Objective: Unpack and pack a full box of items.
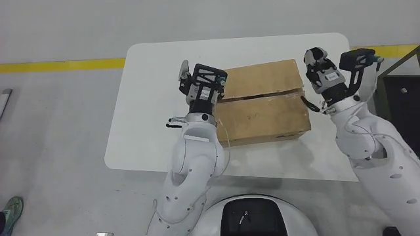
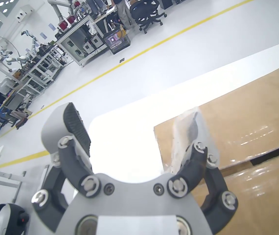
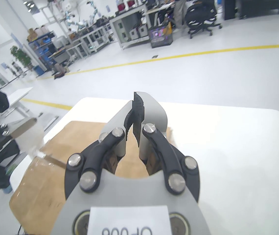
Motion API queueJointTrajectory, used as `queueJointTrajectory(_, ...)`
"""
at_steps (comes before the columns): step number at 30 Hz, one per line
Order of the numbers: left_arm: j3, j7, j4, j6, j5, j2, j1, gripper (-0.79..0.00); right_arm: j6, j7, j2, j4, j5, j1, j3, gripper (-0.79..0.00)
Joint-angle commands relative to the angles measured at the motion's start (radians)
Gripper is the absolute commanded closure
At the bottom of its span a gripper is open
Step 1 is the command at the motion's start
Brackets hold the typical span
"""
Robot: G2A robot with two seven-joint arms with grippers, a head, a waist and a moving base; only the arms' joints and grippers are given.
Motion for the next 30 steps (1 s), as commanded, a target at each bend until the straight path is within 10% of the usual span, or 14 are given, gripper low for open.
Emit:
queueJointTrajectory(1,0.018,-0.001,0.006,-0.012,0.0,-0.005,-0.013,-0.785,0.012,-0.01,0.002,0.017,0.013,-0.025,0.049,0.0)
queueJointTrajectory(30,0.324,0.023,0.214,-0.066,-0.023,-0.119,-0.187,-0.785,0.028,-0.107,-0.015,0.004,0.109,-0.21,0.192,0.0)
